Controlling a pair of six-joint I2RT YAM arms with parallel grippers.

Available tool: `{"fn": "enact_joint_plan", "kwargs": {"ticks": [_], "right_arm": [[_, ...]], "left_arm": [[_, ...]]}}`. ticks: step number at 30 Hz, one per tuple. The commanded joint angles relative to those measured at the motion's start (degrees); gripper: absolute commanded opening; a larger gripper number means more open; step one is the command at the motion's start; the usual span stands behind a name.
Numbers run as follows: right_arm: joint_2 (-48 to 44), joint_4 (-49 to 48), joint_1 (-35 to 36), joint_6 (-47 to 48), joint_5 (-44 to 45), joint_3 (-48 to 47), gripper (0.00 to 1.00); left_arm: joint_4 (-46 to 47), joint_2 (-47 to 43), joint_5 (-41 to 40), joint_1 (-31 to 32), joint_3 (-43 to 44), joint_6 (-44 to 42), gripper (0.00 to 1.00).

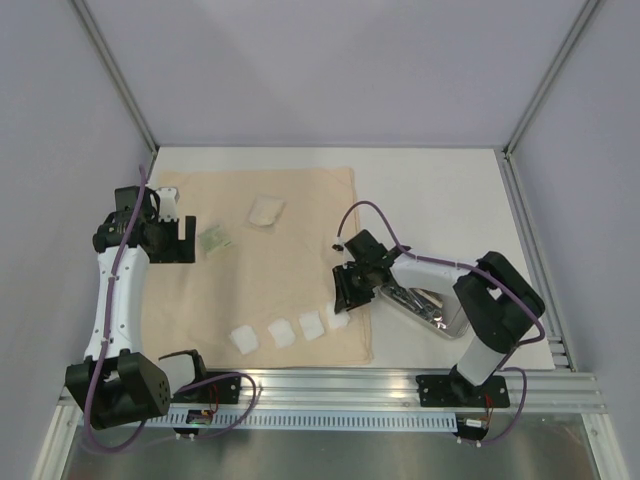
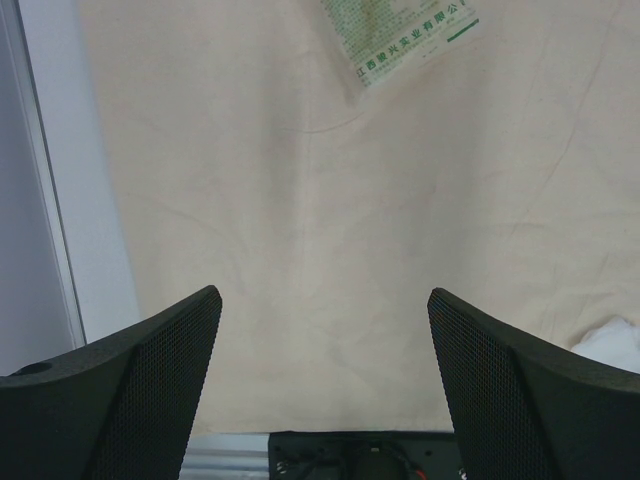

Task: Prepare the surgical pack

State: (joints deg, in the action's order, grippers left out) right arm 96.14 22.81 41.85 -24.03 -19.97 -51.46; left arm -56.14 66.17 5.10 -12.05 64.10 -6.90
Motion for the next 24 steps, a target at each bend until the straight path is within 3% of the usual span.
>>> {"fn": "enact_joint_plan", "kwargs": {"ticks": [1,4,8,18,24], "right_arm": [[2.2,-4.4,0.3,-1.7,-4.0,0.9,0.33],[2.5,-4.0,0.3,-1.7,-3.5,0.4,0.27],[0.9,-2.2,0.3,-1.3,-2.9,-0.6,0.02],[-11.0,1.6,0.4,-4.6,-5.5,-3.3,0.0],[-13.5,-5.4,3.8,-11.6,-9.0,-0.5,0.0]], "left_arm": [[0.2,-1.0,0.9,-0.3,-0.1,-1.1,0.94],[0.1,-1.0,0.9,-0.3,-0.2,-1.1,0.94],[0.2,-1.0,0.7,-0.3,-0.2,-1.2,0.94],[0.1,-1.0,0.7,-0.3,0.0,-1.3,0.94],[0.1,-1.3,0.9,-0.3,0.1,-1.4,0.94]]}}
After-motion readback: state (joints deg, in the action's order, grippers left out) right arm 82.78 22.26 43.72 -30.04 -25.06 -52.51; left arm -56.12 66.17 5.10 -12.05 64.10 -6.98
